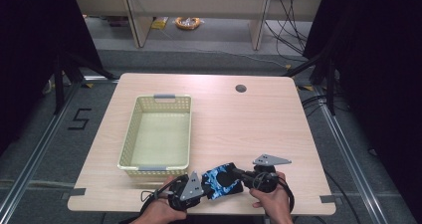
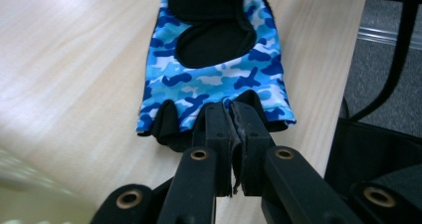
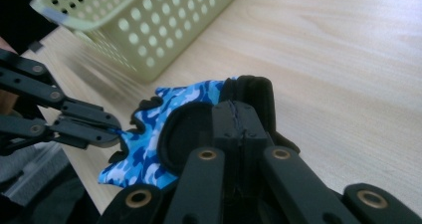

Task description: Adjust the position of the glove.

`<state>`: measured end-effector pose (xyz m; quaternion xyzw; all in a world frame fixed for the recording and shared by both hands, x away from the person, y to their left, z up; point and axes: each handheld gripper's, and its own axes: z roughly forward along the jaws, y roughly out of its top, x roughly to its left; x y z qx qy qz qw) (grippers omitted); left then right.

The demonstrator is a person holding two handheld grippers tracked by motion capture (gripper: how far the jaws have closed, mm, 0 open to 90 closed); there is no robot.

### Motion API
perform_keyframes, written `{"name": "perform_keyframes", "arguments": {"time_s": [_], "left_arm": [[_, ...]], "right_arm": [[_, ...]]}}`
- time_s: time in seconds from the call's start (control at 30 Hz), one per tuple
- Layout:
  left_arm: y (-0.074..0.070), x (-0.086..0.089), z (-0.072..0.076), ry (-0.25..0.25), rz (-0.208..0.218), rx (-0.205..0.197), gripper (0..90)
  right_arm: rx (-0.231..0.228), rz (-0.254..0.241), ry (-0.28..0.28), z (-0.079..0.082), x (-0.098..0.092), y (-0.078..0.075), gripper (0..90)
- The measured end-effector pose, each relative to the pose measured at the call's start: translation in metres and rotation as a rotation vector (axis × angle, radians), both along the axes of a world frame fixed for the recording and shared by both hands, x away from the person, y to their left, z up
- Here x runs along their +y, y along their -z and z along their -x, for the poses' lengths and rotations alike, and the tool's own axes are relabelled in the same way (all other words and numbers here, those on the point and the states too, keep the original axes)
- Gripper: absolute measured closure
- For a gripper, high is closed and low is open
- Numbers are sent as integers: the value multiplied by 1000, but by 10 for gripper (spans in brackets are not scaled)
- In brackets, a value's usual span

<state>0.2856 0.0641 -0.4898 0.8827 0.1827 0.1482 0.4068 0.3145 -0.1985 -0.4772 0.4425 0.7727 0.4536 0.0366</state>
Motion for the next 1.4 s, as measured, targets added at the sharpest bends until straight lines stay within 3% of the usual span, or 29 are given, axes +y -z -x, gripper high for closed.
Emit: {"name": "perform_keyframes", "arguments": {"time_s": [0.03, 0.07, 0.1, 0.13, 0.17, 0.2, 0.23, 0.3, 0.33, 0.37, 0.43, 0.47, 0.57, 0.6, 0.7, 0.73, 0.77, 0.8, 0.9, 0.97, 1.0, 1.07, 1.1, 1.23, 1.27, 1.3, 1.33, 1.37, 1.4], "left_arm": [[-1, 1, -2, 5, -1, -10, 860], [-3, 3, -3, -4, -8, 2, 860], [-4, 3, -4, -15, 0, -20, 861], [-4, 4, -5, -20, 2, -28, 861], [-3, 4, -7, -28, 6, -30, 861], [-3, 5, -9, -28, -7, -35, 861], [0, 5, -10, -34, -2, -33, 861], [4, 6, -11, -33, -15, -18, 859], [8, 5, -12, -29, -24, -14, 857], [12, 3, -11, -33, -21, -4, 856], [16, 2, -11, -19, -43, -3, 852], [17, 1, -9, -21, -35, 5, 848], [19, 2, -9, -16, -56, 3, 830], [19, 2, -9, -20, -45, 12, 822], [21, 5, -11, -22, -62, 29, 775], [23, 6, -12, -20, -54, 32, 766], [23, 7, -12, -22, -58, 39, 749], [23, 8, -11, -23, -42, 53, 722], [20, 15, -13, -32, -40, 63, 651], [18, 18, -14, -42, -29, 71, 619], [17, 20, -14, -33, -35, 73, 607], [16, 22, -15, -43, -34, 82, 581], [17, 22, -16, -47, -27, 80, 570], [19, 22, -18, -27, -46, 87, 554], [20, 21, -18, -38, -53, 89, 550], [21, 19, -17, -29, -38, 104, 549], [21, 19, -17, -29, -44, 91, 549], [22, 17, -17, -31, -49, 90, 547], [23, 16, -18, -18, -54, 96, 547]], "right_arm": [[-33, -18, 0, 0, -2, 0, 900], [4, -49, 24, 3, -1, -2, 900], [-32, -51, 0, 2, -4, -2, 900], [-42, -58, 13, 5, -5, -3, 900], [-44, -52, 22, 6, -6, -2, 900], [-4, -69, 54, 12, -4, -2, 900], [-32, -64, 39, 13, -6, 1, 900], [-21, -69, 32, 16, -5, 4, 900], [-13, -58, 31, 16, -4, 6, 900], [31, -39, 37, 18, -3, 7, 900], [15, -18, 22, 13, -5, 17, 899], [37, 11, 23, 13, -5, 18, 898], [52, -3, 27, 11, -5, 23, 880], [70, -3, 37, 11, -5, 22, 864], [39, 33, 25, 10, -8, 22, 798], [86, 15, 52, 13, -6, 19, 773], [31, 37, 39, 10, -9, 18, 740], [27, 22, 46, 10, -11, 17, 719], [-5, 67, 90, 10, -20, 9, 706], [39, 59, 141, 11, -28, 9, 692], [26, 67, 121, 7, -34, 12, 687], [73, 39, 139, 7, -34, 16, 670], [66, 47, 118, 5, -36, 18, 666], [92, 20, 98, 1, -29, 21, 638], [122, 24, 110, 1, -25, 21, 631], [113, 31, 97, -2, -25, 23, 629], [138, 1, 98, -3, -23, 25, 627], [129, -6, 83, -5, -23, 27, 623], [170, -9, 95, -3, -20, 26, 620]]}}
